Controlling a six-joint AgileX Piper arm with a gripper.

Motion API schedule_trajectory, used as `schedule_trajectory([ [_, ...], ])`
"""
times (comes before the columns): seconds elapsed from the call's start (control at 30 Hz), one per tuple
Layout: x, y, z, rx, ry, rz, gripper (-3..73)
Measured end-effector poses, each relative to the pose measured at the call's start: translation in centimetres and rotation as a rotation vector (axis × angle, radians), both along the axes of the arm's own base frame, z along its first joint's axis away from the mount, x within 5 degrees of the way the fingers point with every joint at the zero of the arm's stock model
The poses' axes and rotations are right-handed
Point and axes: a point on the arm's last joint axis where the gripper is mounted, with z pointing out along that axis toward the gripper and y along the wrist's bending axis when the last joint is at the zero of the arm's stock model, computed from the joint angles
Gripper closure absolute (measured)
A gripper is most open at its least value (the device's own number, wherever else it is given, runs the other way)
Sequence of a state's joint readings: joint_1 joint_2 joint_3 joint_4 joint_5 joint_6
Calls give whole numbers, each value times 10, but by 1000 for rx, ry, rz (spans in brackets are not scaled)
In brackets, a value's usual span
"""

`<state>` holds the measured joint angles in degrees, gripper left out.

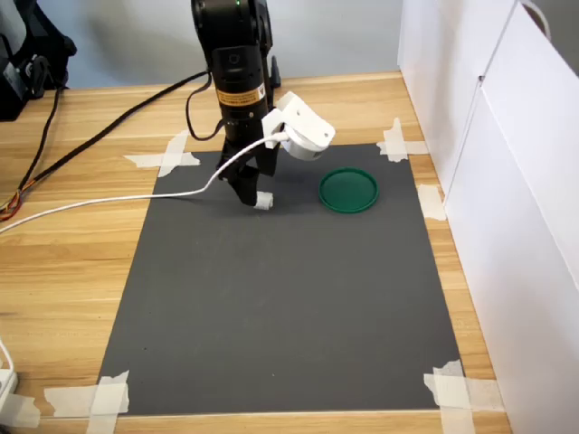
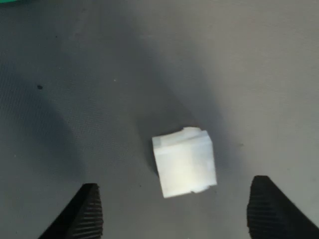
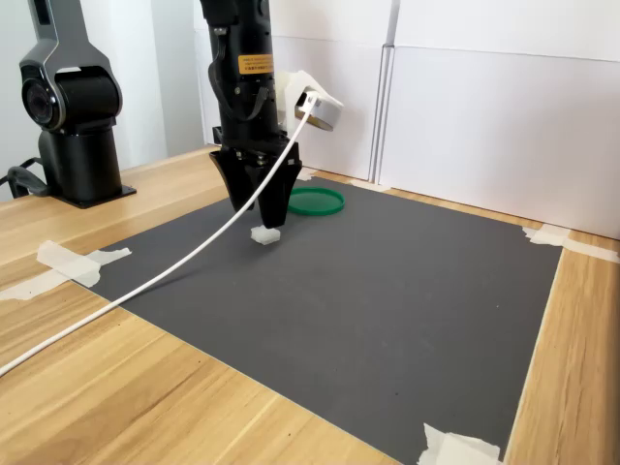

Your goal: Grasp a white terminal and put it in the green lid.

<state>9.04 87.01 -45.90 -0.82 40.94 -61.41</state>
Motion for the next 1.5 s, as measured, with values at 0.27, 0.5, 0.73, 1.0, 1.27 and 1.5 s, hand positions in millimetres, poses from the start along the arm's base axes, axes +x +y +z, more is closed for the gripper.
schedule_trajectory([
  [0.27, 6, 1, -8, -9, -5, 25, -18],
  [0.5, 10, 1, -13, -13, -1, 28, 3],
  [0.73, 11, 2, -12, -6, 0, 23, 217],
  [1.0, 11, 2, -12, 7, 1, -16, 434],
  [1.27, 6, 2, -2, 27, 25, -71, 434],
  [1.5, 9, 10, 64, 139, -66, -109, 434],
])
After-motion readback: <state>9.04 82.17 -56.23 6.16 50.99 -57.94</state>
